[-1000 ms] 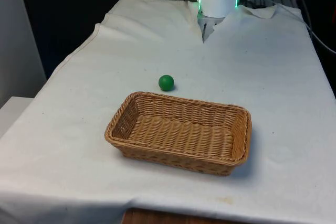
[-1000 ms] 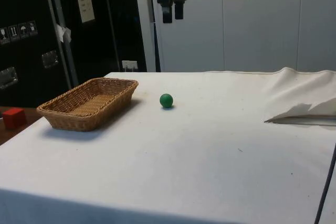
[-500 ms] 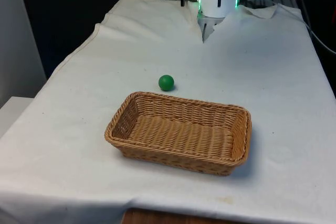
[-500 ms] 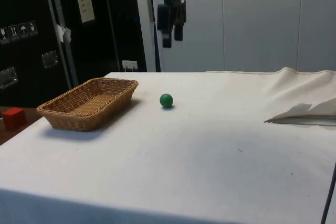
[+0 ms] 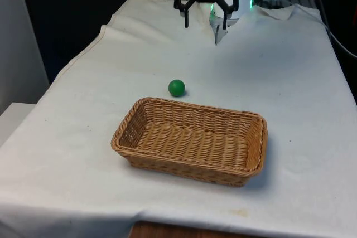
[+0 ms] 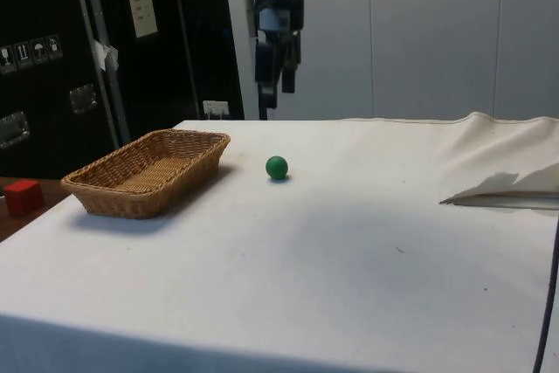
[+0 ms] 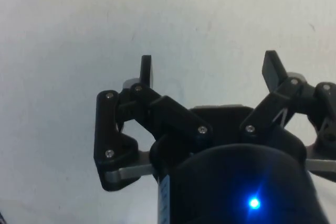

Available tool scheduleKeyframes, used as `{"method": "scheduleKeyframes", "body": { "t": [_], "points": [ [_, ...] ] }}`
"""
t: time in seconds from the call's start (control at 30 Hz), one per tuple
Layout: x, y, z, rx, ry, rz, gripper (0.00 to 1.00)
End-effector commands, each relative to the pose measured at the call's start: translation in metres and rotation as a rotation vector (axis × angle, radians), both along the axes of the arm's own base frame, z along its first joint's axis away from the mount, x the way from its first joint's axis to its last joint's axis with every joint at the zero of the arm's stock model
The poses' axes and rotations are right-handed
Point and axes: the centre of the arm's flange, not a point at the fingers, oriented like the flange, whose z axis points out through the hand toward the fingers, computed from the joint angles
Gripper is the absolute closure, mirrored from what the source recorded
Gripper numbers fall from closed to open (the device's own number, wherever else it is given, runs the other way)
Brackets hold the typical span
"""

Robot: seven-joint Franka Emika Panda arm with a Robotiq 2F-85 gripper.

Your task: Pick up the ball and place it into the basket.

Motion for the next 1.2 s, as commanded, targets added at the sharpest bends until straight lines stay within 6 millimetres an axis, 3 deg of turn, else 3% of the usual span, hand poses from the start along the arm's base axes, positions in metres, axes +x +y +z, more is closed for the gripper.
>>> {"method": "scheduleKeyframes", "body": {
  "t": [0.0,1.17],
  "points": [
    [0.001,0.000,-0.002,0.007,-0.005,0.006,0.00],
    [0.037,-0.044,-0.071,0.046,0.016,0.053,0.00]
  ]
}}
